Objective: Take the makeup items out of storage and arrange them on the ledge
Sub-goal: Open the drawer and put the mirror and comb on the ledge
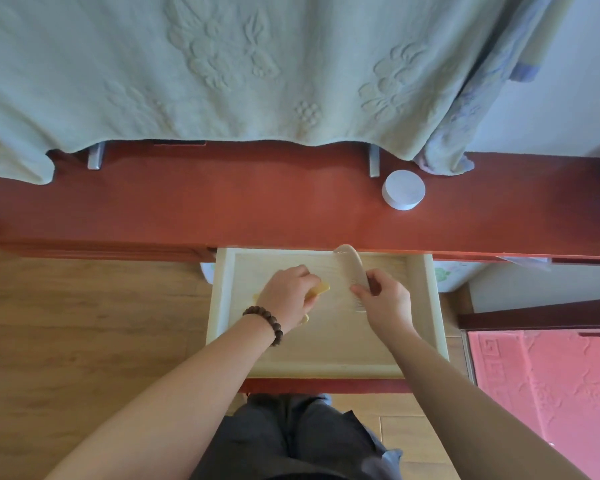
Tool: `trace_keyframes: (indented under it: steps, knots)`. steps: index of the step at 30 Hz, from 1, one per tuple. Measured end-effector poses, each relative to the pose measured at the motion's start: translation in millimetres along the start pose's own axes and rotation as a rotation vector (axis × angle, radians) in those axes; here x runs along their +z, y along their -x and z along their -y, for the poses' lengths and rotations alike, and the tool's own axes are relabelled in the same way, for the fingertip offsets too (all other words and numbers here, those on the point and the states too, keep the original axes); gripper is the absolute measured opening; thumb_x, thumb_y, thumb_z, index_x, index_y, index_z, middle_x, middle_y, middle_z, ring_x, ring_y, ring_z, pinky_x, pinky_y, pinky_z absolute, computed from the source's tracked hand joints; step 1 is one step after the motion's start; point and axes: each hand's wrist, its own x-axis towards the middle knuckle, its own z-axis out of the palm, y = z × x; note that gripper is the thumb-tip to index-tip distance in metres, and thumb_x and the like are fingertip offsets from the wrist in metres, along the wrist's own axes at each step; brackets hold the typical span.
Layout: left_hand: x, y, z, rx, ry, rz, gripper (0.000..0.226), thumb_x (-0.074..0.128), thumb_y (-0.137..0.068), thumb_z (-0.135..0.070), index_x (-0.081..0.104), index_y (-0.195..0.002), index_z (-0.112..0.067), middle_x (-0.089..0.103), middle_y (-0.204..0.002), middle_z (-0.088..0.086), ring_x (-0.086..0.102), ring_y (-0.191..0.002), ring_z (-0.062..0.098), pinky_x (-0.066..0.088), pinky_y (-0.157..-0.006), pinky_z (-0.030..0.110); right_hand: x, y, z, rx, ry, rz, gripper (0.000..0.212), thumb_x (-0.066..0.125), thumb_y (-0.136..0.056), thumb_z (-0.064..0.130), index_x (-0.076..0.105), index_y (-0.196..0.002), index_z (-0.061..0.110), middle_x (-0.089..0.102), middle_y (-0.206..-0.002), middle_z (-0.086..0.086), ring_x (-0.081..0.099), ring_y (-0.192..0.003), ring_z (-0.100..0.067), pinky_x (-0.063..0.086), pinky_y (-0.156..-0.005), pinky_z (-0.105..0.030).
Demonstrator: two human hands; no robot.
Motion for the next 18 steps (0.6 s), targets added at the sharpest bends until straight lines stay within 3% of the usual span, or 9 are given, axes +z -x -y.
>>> trace_keyframes:
  steps: [3,7,12,15,18]
  knots:
    - [-32.2,-8.8,-9.3,0.15,-0.067,-0.178,0.017,0.067,-0.076,-0.005,0.069,-0.092,-0.009,0.06,-0.084,0.004,0.057,-0.072,0.026,0.043,-0.066,0.031,-9.2,-7.5,22.0,-0.047,-0.048,-0.064,0.006,0.067,-0.084,0.017,0.062,-0.087,0.016,0.056,-0.068,0.011,0.048,-0.063,-0.004,0.037,-0.057,-0.018]
    - [-75.8,-34.1,-13.9,0.309,-0.24,-0.302,0.024,0.074,-0.066,-0.002,0.072,-0.087,-0.013,0.059,-0.083,0.001,0.056,-0.073,0.023,0.048,-0.073,0.033,-18.5,-30.6,48.8,-0.088,-0.042,-0.097,0.007,0.069,-0.083,0.017,0.063,-0.086,0.015,0.058,-0.071,0.007,0.05,-0.063,-0.007,0.036,-0.055,-0.018]
    - [-95.3,-74.4,3.0,0.386,-0.508,-0.104,0.025,0.075,-0.063,-0.003,0.071,-0.082,-0.019,0.056,-0.079,0.0,0.054,-0.071,0.022,0.045,-0.069,0.032,-21.4,-66.0,69.8,-0.037,0.007,-0.078,0.009,0.069,-0.083,0.016,0.061,-0.088,0.014,0.06,-0.077,0.006,0.053,-0.067,-0.008,0.034,-0.052,-0.016]
    - [-91.9,-93.4,11.6,0.38,-0.569,0.031,0.03,0.056,-0.083,-0.001,0.068,-0.106,-0.017,0.057,-0.101,0.003,0.052,-0.094,0.023,0.042,-0.078,0.034,-18.6,-85.5,74.9,0.01,0.031,-0.057,0.011,0.069,-0.083,0.015,0.059,-0.087,0.015,0.061,-0.08,0.003,0.056,-0.066,-0.011,0.035,-0.047,-0.016]
    - [-87.5,-106.6,17.7,0.36,-0.562,0.101,0.035,0.047,-0.087,0.003,0.065,-0.113,-0.013,0.055,-0.113,0.007,0.049,-0.108,0.025,0.044,-0.083,0.039,-12.6,-102.3,75.2,0.057,0.056,-0.05,0.013,0.07,-0.083,0.015,0.058,-0.087,0.013,0.061,-0.082,-0.001,0.053,-0.06,-0.006,0.035,-0.042,-0.016]
